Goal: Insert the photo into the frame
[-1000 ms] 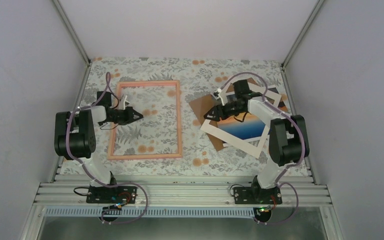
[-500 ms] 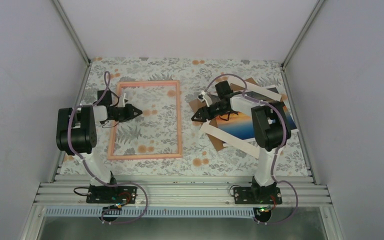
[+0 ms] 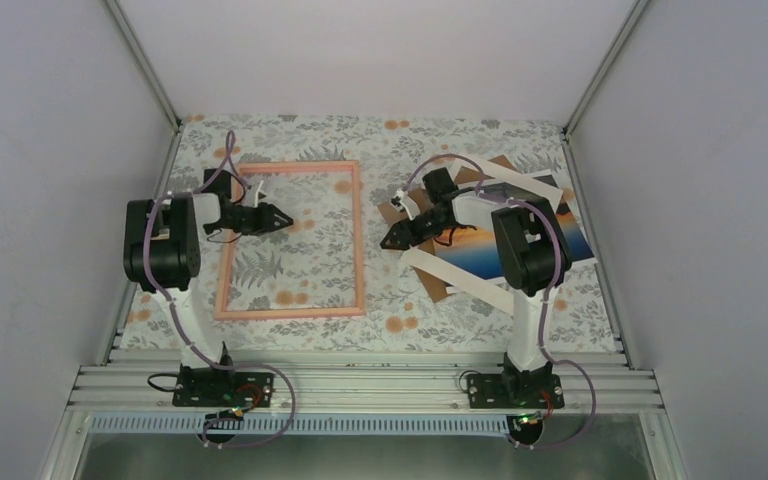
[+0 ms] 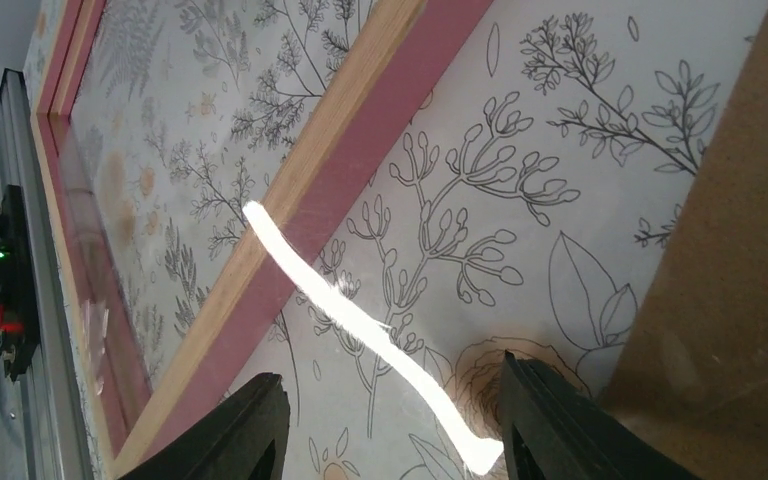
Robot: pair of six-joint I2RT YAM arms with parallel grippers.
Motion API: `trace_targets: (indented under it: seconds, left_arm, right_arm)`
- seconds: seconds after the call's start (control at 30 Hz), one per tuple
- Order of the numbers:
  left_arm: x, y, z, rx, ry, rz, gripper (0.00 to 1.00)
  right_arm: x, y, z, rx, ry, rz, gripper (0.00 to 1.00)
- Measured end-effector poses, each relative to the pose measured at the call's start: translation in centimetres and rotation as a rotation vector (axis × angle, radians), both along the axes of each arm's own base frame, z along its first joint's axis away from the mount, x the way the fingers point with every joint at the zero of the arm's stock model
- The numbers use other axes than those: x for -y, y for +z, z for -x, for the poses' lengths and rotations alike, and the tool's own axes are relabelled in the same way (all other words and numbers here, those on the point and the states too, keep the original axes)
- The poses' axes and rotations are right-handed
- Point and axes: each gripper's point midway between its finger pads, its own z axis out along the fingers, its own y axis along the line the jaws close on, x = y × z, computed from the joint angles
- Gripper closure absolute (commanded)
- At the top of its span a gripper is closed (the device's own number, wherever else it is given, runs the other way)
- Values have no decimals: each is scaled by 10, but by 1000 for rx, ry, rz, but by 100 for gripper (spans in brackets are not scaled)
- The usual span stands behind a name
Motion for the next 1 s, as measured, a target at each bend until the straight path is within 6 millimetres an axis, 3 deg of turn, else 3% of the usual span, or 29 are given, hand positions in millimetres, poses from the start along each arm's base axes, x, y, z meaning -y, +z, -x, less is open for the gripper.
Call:
trace_targets:
  seconds: [0.2,0.4,0.67,1.0]
  left_arm:
    - [16,-6,7,-11,-71,-37,74]
    - [19,-7,9,-16,-92,-72,97]
    - [8,2,15,-32,-68,-93,98]
    - [-15,7,21,-71,-9,-141,97]
  right_arm:
    - [-2,1,-4,11,1,-6,46]
    - [-2,2,-5,13,1,-7,43]
    - [-1,15,-3,29,4,-11,38]
    - [1,54,-2,110,12,-26,35]
